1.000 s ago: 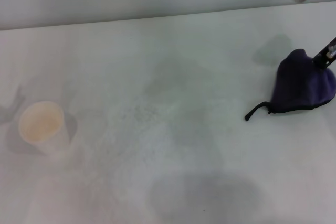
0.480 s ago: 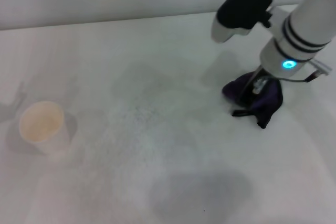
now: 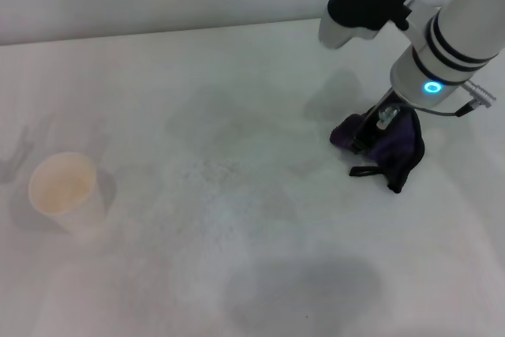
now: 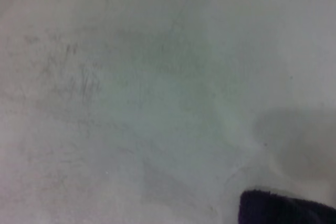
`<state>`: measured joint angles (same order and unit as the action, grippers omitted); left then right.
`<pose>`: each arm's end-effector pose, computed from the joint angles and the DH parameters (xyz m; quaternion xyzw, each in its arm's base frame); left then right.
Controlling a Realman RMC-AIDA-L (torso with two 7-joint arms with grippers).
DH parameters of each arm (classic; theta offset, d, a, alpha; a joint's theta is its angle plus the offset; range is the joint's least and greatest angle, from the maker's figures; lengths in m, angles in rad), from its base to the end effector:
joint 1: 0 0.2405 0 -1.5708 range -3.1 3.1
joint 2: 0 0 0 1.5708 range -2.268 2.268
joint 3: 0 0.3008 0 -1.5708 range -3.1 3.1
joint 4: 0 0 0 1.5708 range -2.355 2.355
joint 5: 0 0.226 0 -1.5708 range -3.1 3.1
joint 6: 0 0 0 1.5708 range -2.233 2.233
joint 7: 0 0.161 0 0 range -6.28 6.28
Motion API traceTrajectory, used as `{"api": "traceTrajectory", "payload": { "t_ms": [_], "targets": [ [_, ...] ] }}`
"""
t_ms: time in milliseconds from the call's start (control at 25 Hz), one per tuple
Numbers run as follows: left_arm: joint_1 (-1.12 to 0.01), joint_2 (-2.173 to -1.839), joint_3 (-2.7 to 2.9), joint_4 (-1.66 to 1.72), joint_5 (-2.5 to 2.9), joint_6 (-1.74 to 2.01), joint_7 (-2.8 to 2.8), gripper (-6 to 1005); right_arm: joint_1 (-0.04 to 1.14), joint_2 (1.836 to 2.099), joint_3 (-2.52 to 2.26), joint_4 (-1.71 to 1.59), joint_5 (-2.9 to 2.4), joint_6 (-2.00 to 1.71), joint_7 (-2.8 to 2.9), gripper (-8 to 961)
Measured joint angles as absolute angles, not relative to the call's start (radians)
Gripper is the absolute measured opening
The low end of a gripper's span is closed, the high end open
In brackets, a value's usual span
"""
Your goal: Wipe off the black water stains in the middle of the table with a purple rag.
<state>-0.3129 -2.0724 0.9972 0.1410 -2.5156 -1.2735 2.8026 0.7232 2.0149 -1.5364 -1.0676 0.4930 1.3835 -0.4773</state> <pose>-0.4105 0.3272 -0.0151 -0.7158 -0.2126 -0.2933 0.5970 0.2419 0.4263 -0.0569 -0.8864 0.3319 -0.2506 0.2031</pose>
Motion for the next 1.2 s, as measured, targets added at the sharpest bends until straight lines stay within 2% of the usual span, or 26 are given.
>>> {"api": "traceTrajectory", "payload": {
  "t_ms": [200,400,760,960,1200],
  "targets": [
    [-0.313,-2.071,0.997,0.148,-2.516,-1.272,2.803,893,0.712,2.013,-1.475,-1.129,0.489,1.424,-0.472,164],
    [-0.313,-2.071,0.997,0.151,-2.516,-1.271,2.804,892,0.666,2.007,-1.304,-1.217,0.449,1.45,-0.521,356],
    [-0.316,-2.071,0.997,0.155,-2.541,-1.269,2.806,892,0.511,2.008,-0.936,-1.19,0.717,1.239,-0.822,391],
    [-0.319,-2.072,0.997,0.163,-2.552,-1.26,2.806,891,0.435,2.007,-0.818,-1.01,1.021,1.087,-1.131,392],
    [-0.323,-2.072,0.997,0.163,-2.572,-1.244,2.812,891,0.405,2.007,-0.655,-0.708,1.354,1.058,-1.614,389]
  ]
}}
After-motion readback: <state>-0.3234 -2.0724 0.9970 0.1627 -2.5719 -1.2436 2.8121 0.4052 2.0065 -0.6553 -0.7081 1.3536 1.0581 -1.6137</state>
